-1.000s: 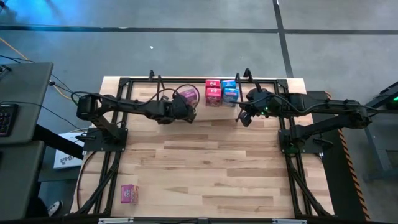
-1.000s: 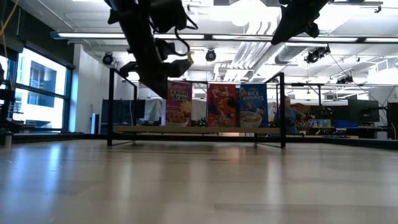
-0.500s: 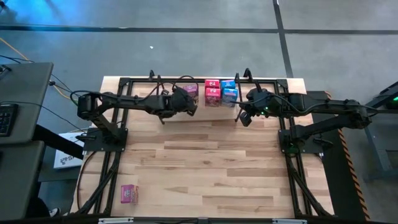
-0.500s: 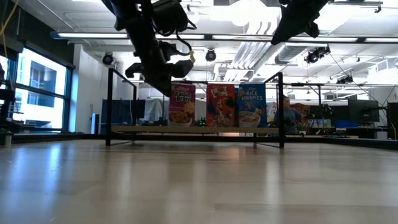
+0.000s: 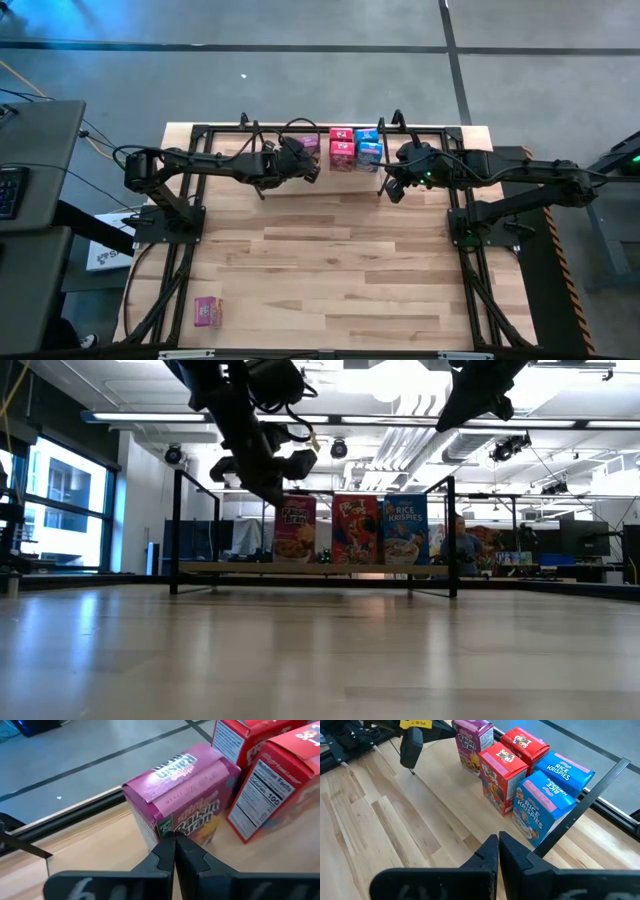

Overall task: Stack cereal on shelf
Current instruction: Put the top violet cereal box on the shelf, then put the violet cereal box on the shelf aligned with the other violet cereal box

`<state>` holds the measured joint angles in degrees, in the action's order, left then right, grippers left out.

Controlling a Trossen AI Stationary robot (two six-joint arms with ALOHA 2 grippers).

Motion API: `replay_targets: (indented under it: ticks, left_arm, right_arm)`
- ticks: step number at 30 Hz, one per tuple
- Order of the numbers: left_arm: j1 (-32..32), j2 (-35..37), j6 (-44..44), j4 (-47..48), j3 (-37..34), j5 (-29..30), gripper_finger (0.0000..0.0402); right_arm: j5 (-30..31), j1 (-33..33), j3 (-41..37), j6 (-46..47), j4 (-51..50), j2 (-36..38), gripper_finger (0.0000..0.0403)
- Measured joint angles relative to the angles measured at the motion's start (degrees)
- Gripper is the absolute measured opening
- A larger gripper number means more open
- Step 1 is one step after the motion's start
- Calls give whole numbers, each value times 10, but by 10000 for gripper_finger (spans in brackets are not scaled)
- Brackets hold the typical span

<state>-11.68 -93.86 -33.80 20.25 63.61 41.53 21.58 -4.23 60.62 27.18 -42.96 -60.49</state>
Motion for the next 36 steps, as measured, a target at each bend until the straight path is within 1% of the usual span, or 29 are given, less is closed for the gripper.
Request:
replay_targets:
  ticks: [6, 12, 17, 21, 26, 28, 31, 33, 36]
  left_arm:
    - [-2, 0, 23, -1, 0, 11, 0]
    - [-3, 5, 26, 4, 0, 7, 0]
    - [13, 39, 26, 43, 0, -8, 0]
    - [36, 87, 8, 79, 0, -9, 0]
    - [97, 165, 0, 85, 0, -33, 0]
    - [132, 193, 0, 79, 0, -39, 0]
    - [201, 227, 8, 58, 0, -38, 0]
    - [251, 241, 23, 41, -1, -26, 0]
    - [324, 249, 44, -14, -20, 15, 0]
  right_arm:
    - [0, 0, 0, 0, 0, 0, 0]
    - [-2, 0, 0, 0, 0, 0, 0]
    - [-3, 0, 0, -1, 0, 0, 0]
    - [-2, 0, 0, -1, 0, 0, 0]
    - [-1, 0, 0, -1, 1, 0, 0]
    - [-1, 0, 0, -2, 6, 0, 0]
    - [-1, 0, 0, -2, 14, 0, 0]
    - [-2, 0, 0, -2, 17, 0, 0]
    - [-4, 0, 0, -1, 20, 0, 0]
